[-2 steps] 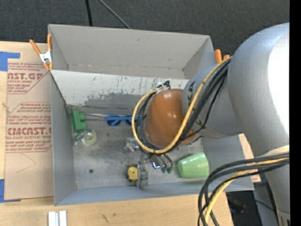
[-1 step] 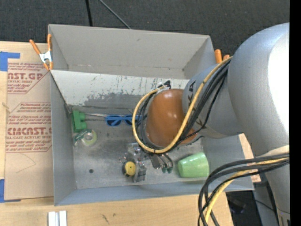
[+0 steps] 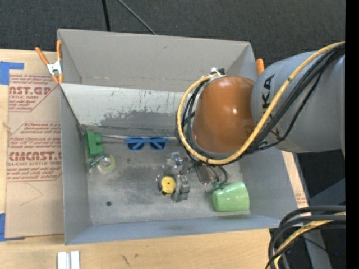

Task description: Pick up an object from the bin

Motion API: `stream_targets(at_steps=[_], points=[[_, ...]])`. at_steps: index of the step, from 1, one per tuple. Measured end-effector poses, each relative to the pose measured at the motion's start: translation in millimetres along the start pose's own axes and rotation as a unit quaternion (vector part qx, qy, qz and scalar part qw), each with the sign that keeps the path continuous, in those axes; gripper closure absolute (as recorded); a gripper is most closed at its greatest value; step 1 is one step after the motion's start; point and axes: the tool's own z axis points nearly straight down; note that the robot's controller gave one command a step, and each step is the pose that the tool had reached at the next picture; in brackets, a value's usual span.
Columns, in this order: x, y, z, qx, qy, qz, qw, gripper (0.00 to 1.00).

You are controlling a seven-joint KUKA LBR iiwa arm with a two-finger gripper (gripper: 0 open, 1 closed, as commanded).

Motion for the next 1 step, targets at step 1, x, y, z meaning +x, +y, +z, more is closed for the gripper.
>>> stream_targets(at_steps=[1], points=[[-26.9,-9.6,-65.6,0.000,-0.0014,0.006,1.0000,1.00]])
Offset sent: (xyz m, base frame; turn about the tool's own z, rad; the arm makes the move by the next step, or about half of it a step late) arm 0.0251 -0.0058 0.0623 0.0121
